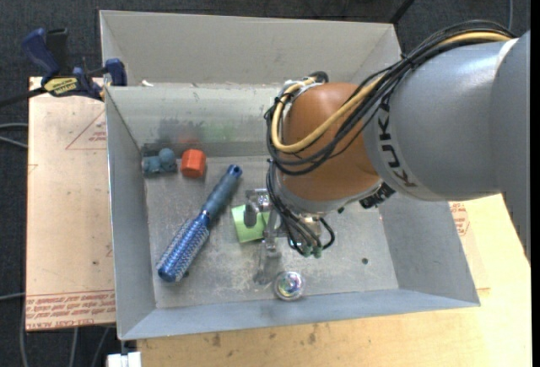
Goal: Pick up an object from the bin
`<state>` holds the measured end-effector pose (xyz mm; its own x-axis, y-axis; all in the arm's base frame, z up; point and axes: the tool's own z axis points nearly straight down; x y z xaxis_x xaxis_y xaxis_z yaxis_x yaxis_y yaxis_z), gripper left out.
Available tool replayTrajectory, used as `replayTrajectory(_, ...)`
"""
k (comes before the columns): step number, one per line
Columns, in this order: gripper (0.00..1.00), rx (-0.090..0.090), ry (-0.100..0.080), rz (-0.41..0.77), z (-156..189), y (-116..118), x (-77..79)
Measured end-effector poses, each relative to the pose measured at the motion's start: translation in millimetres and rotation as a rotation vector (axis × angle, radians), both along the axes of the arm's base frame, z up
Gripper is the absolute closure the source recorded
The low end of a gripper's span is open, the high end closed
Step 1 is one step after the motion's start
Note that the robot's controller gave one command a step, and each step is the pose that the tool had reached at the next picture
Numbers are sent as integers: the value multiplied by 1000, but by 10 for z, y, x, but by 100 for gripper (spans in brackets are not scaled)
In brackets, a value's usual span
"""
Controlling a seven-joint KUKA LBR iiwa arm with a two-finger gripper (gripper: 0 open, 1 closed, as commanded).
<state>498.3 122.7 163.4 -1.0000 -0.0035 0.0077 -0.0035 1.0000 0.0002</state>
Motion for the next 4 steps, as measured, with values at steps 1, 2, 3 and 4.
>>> replayTrajectory(1, 0, 4, -16, 356, -915, 580, 657)
replayTrajectory(2, 0, 5, -13, 652, -626, 926, 626)
replayTrajectory(3, 0, 4, -10, 906, -575, 847, 583)
replayTrajectory(4, 0, 7, -9, 1142, -940, 933, 591)
